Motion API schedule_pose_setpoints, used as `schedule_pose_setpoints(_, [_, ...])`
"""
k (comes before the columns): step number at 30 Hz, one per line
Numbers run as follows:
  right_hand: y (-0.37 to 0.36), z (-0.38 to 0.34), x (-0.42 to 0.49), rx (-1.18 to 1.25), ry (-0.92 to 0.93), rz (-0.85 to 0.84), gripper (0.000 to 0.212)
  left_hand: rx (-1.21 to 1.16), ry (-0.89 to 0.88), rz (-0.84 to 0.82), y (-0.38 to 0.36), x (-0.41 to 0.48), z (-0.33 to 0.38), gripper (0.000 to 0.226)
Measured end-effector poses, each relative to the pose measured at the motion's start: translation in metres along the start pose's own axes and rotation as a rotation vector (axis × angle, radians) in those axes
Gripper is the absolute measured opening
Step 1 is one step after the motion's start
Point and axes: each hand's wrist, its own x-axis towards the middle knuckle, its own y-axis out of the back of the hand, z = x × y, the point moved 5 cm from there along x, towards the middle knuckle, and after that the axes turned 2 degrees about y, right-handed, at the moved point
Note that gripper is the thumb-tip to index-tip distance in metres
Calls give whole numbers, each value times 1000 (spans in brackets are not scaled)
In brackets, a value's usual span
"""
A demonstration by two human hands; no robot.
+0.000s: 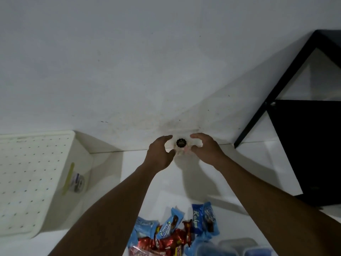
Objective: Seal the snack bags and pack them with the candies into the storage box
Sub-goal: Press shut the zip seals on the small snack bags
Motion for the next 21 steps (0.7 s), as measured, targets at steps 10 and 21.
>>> schedule_pose_setpoints(10, [-17, -15, -113, 20, -112, -39, 20, 15, 76, -176, 22, -107, -10, 51])
schedule_pose_setpoints(21, [-140, -1, -272, 5, -152, -167, 11, 207, 54, -358, 19, -270, -106, 40])
